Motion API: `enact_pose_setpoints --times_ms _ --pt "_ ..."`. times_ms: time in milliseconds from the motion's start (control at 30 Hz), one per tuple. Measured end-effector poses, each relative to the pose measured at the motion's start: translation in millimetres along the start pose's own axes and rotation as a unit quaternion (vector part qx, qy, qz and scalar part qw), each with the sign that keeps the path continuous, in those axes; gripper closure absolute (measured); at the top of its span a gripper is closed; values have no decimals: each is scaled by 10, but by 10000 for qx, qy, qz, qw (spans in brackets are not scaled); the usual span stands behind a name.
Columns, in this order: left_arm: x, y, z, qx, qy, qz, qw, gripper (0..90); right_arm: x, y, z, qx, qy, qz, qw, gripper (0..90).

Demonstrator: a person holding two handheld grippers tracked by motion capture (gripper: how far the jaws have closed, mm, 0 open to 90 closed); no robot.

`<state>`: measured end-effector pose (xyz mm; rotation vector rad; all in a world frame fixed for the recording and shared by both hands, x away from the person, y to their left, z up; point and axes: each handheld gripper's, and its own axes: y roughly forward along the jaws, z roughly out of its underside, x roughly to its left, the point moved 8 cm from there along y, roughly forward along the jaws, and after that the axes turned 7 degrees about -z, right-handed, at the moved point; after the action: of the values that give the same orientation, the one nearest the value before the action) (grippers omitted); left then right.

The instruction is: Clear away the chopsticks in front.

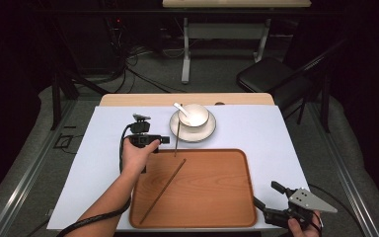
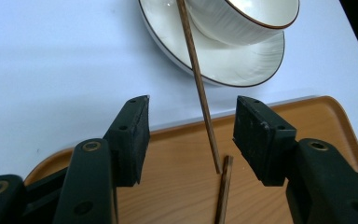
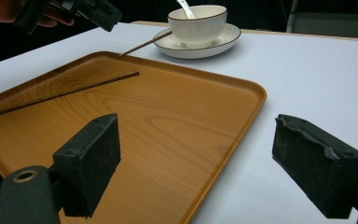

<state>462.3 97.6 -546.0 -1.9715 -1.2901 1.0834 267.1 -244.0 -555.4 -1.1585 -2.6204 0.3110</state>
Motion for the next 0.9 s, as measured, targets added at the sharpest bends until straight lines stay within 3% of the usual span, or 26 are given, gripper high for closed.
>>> enact_pose_setpoints --times_ms 133,333,633,900 --pt "-17 71 -48 31 153 -229 9996 495 -1 -1 -1 -12 5 0 10000 144" --pt "-17 184 -99 115 77 -320 9994 533 -1 -2 -1 -13 11 -5 10000 144" --pt "-97 364 -84 501 -39 -256 9984 627 0 -4 0 -8 1 -6 10000 144" --pt "-175 471 -66 627 -47 -206 9978 663 2 -7 -1 -14 -6 -14 10000 144"
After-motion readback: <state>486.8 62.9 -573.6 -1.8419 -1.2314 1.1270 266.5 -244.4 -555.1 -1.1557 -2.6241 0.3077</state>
